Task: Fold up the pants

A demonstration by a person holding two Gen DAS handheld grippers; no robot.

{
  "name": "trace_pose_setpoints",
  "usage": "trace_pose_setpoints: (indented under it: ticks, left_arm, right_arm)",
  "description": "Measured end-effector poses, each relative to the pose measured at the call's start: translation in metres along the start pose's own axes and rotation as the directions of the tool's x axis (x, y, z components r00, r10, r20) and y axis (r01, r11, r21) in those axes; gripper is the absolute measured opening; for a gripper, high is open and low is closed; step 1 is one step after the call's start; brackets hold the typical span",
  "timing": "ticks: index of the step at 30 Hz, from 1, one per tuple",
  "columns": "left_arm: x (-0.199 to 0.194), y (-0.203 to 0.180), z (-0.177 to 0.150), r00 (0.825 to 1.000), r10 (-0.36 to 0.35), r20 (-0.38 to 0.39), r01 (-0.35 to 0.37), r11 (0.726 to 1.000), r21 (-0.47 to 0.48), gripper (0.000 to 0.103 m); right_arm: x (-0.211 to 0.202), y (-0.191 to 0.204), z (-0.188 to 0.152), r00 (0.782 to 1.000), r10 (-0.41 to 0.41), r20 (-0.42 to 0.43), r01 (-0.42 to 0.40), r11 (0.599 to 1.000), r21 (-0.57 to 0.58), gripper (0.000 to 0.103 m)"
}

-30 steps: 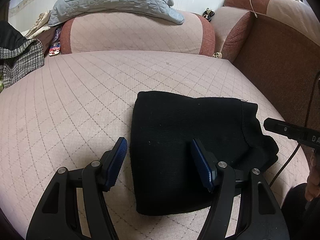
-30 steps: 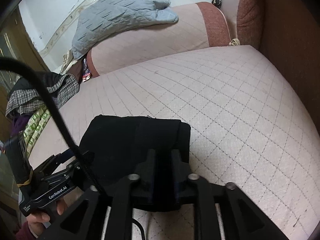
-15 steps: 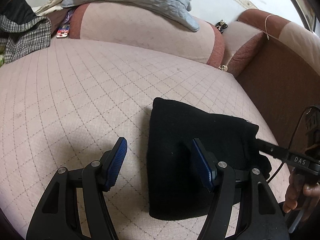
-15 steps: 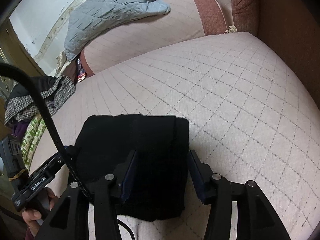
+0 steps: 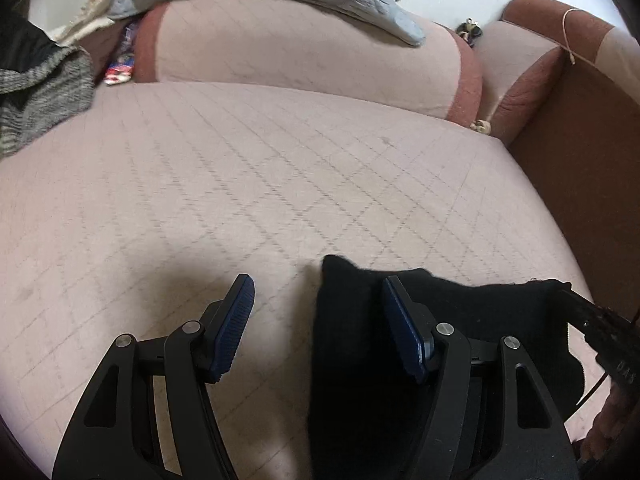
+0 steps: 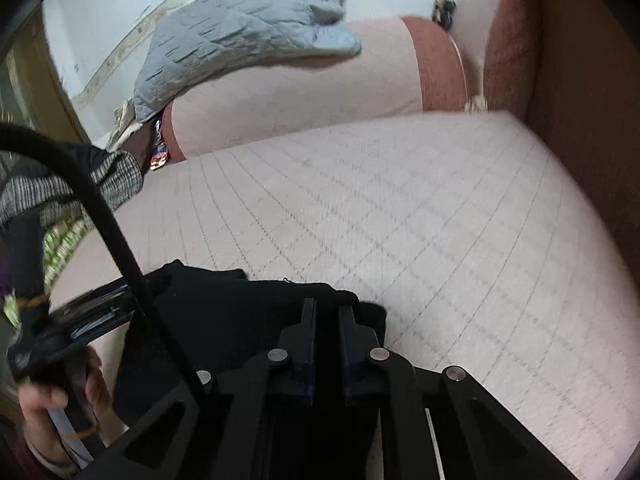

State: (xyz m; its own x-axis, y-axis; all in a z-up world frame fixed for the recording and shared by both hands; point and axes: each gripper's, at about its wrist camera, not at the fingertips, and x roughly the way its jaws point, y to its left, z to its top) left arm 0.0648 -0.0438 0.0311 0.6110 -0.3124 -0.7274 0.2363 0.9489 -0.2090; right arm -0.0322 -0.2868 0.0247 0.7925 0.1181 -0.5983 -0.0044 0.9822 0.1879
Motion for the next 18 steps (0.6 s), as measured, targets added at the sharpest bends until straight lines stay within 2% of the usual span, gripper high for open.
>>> trace_pose_setpoints:
  ticks: [4, 7, 10, 13, 14, 18]
  left_arm:
    - [-0.002, -0.003, -0.003, 1.000, 0.003, 0.011, -0.003, 1.000, 0.020, 0.066]
    - [-0.013, -0.001, -0.003, 0.999, -0.038, 0.039, 0.037, 0.999, 0.014, 0.066]
    - [-0.009, -0.010, -0.006, 0.996, -0.087, 0.013, 0.086, 0.995, 0.050, 0.066]
    - [0.004, -0.019, -0.009, 0.999, -0.033, 0.000, 0.033, 0.996, 0.086, 0.066]
    - [0.010, -0.016, -0.008, 1.000, -0.018, -0.013, 0.019, 0.997, 0.069, 0.068]
    - [0.022, -0.003, -0.009, 0.998, -0.042, -0.054, 0.041, 0.999, -0.006, 0.069]
  right_arm:
    - [-0.003, 0.004, 0.005, 1.000, -0.024, 0.006, 0.025, 0.999, -0.026, 0.007]
    - [-0.011, 0.000, 0.000, 0.999, -0.035, 0.008, 0.035, 0.999, -0.032, 0.007]
    - [-0.005, -0.015, -0.004, 1.000, -0.005, -0.030, 0.006, 0.999, 0.035, 0.007]
    - [-0.001, -0.017, -0.008, 0.999, 0.015, -0.045, -0.012, 0.998, 0.054, 0.007]
    - [0.002, -0.016, -0.009, 0.998, 0.007, -0.055, -0.005, 0.999, 0.037, 0.007]
    - [0.017, -0.016, -0.014, 0.996, -0.010, -0.090, 0.012, 0.999, 0.030, 0.007]
